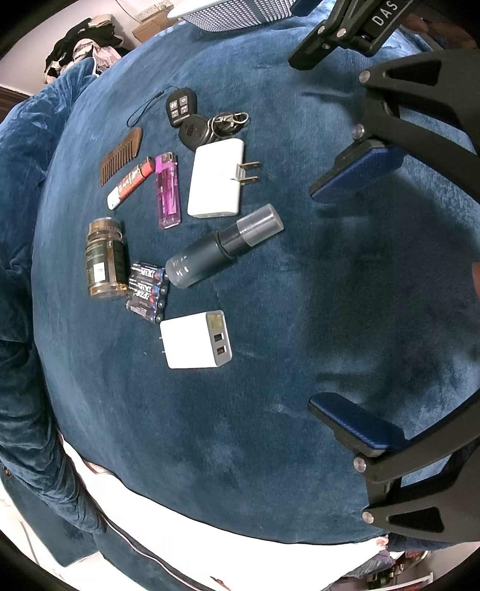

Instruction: Organize rigid objects

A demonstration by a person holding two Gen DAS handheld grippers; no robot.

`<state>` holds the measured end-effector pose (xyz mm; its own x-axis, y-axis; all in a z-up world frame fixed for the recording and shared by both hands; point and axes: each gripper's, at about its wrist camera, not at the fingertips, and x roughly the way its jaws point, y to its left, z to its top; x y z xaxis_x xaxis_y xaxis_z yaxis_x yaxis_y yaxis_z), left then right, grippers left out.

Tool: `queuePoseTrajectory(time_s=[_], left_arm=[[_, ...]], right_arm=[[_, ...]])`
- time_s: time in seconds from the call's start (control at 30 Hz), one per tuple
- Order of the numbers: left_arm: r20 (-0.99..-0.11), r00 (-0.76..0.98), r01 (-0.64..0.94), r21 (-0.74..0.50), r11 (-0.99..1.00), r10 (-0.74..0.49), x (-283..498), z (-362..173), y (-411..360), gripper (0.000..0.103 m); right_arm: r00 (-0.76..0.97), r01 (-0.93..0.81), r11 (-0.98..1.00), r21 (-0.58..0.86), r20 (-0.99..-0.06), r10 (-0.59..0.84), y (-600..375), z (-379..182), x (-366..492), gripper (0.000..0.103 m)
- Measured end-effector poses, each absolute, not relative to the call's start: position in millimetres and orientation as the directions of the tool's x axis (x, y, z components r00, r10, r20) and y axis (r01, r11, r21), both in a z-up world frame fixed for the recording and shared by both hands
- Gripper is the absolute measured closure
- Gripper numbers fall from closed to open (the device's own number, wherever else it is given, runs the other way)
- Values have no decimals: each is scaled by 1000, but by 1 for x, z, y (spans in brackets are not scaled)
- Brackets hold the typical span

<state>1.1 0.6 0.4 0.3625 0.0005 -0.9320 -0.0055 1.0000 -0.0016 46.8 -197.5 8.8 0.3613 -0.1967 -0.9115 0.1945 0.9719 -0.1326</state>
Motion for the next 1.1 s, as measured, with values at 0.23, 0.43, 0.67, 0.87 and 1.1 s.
queuePoseTrajectory(time_s=[0.23, 0.43, 0.67, 0.87, 1.1], left_arm=[[-932, 362, -6, -2, 1000, 1, 1, 1, 1, 0], [-932, 363, -7, -1, 1000, 1, 1, 1, 1, 0], [-931, 364, -8, 0, 1000, 3, 1, 1, 1, 0], [-931, 365, -17, 0, 1000, 6, 4, 2, 6, 0], [-933, 361, -31, -6, 999, 5, 9, 0, 15, 0]], right_arm=[[360, 190, 972, -135, -912, -197, -196, 9, 48, 0], [360, 189, 973, -132, -913, -194, -196, 9, 48, 0], [360, 182, 975, -128, -914, -187, -196, 10, 50, 0], [356, 170, 980, -107, -920, -162, -195, 9, 54, 0], [344, 170, 982, -85, -928, -140, -197, 4, 60, 0]])
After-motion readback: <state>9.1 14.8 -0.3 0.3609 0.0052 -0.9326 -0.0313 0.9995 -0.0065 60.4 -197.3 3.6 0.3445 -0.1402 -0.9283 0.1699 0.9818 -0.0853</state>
